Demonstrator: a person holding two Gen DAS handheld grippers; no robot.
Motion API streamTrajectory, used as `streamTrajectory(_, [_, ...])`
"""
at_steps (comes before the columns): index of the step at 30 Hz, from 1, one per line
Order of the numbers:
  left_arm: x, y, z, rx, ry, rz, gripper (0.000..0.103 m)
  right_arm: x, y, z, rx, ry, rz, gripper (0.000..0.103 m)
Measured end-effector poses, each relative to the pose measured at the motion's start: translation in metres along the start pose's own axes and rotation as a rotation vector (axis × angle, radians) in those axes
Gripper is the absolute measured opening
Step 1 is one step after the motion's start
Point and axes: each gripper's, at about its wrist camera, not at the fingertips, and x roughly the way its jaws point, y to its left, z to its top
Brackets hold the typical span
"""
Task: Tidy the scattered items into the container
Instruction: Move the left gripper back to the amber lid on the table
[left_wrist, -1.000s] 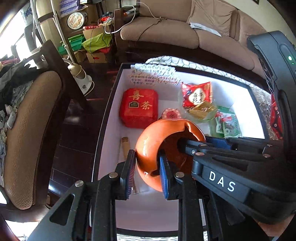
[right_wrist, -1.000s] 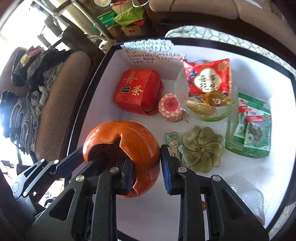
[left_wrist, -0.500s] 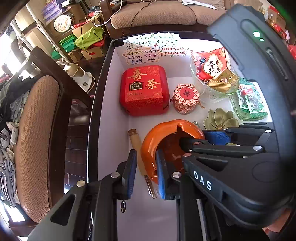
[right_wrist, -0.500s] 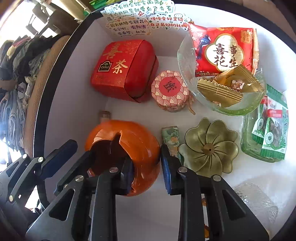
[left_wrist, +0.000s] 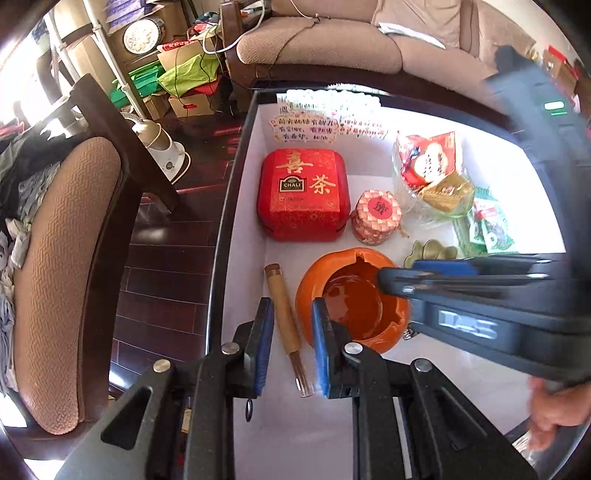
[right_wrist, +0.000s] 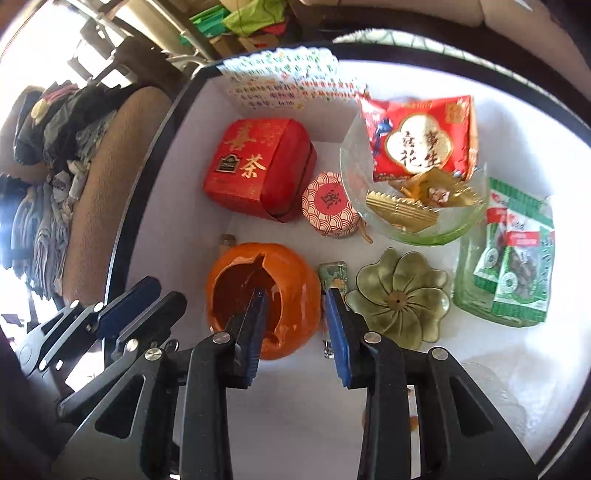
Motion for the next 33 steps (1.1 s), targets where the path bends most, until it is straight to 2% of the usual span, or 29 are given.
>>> streamTrajectory(5, [-0.041, -0.011, -0.014, -0.027, -0.145, -0.047, 0.024, -0.077, -0.011, -0.028, -0.063, -0.120, 0.035, 0.031])
streamTrajectory(6, [-0.050, -0.017, -0.019, -0.034, -0.170, -0.052, 0.029, -0.091, -0.018, -0.036, -0.077, -0.143, 0.048, 0.030])
streamTrajectory(7, [-0.058, -0.024, -0.024, -0.038, -0.192, -0.059, 0.035, -0.105, -0.027, -0.041, -0.079, -0.160, 0.040, 0.029])
streamTrajectory(9, [-0.069, -0.043, -0.032, -0.028, -0.221, -0.081, 0.036, -0.129, -0.054, -0.052, -0.052, -0.178, 0.002, 0.031])
streamTrajectory(14, [-0.086, -0.111, -0.041, 0.040, -0.194, -0.158, 0.036, -0.183, -0.117, -0.092, 0.035, -0.218, -0.025, 0.031])
streamTrajectory(19, [-0.101, -0.198, -0.049, 0.150, -0.190, -0.221, 0.036, -0.229, -0.189, -0.134, 0.102, -0.279, -0.088, 0.031])
streamTrajectory(23, [-0.103, -0.272, -0.057, 0.209, -0.177, -0.286, 0.036, -0.242, -0.263, -0.165, 0.179, -0.289, -0.154, 0.032])
streamTrajectory(26, [-0.091, -0.326, -0.059, 0.229, -0.150, -0.314, 0.036, -0.239, -0.318, -0.185, 0.242, -0.303, -0.191, 0.032])
streamTrajectory(30, [-0.054, -0.379, -0.058, 0.206, -0.097, -0.339, 0.036, -0.216, -0.381, -0.201, 0.320, -0.302, -0.175, 0.031])
streamTrajectory(33, [-0.015, -0.408, -0.056, 0.153, -0.033, -0.384, 0.036, -0.192, -0.418, -0.209, 0.388, -0.300, -0.112, 0.030])
